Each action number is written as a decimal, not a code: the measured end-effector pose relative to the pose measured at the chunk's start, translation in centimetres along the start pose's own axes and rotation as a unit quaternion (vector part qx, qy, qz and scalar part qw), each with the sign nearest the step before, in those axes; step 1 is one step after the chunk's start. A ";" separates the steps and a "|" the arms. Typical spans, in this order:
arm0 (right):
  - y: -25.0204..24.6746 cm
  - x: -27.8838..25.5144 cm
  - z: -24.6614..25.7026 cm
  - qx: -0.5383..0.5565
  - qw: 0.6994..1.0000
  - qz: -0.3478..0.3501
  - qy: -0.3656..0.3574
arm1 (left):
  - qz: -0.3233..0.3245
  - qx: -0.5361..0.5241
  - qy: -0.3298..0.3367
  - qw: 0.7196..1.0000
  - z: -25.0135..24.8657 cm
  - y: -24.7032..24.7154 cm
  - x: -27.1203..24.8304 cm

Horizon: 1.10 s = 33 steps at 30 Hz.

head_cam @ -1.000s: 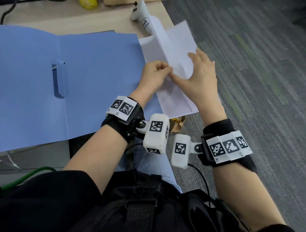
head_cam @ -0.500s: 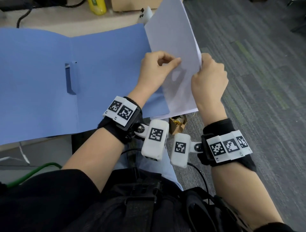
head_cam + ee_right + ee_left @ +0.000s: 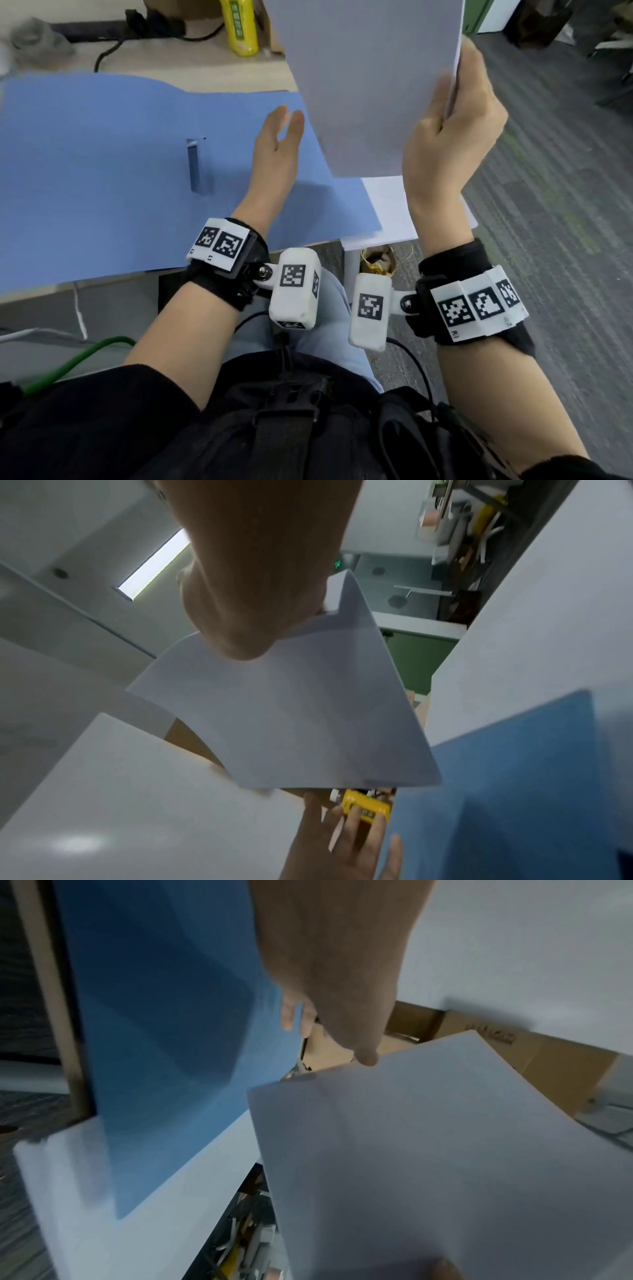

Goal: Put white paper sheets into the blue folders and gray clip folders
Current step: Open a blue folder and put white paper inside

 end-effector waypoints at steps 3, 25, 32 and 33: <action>1.3 -1.1 0.7 0.083 0.995 0.021 0.044 | -0.020 -0.054 0.054 0.997 -2.6 -2.5 0.4; 8.0 -10.0 -4.2 0.220 0.853 0.234 0.412 | -0.060 -0.013 0.125 0.990 -1.9 -9.3 -0.2; 9.3 -9.7 -5.2 0.176 0.835 0.320 0.411 | -0.090 0.082 0.118 0.986 -2.0 -11.7 2.1; 9.5 -10.1 -5.8 0.156 0.829 0.330 0.422 | -0.106 0.104 0.117 0.982 -1.7 -12.3 2.5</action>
Point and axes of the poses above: each hand's wrist, its own x-axis towards the middle knuckle, its own y-axis out of the palm, z = x × y, the point moved 9 cm from there along x, towards the middle knuckle, and after that the axes turned 12 degrees about -z, right-handed, at the moved point
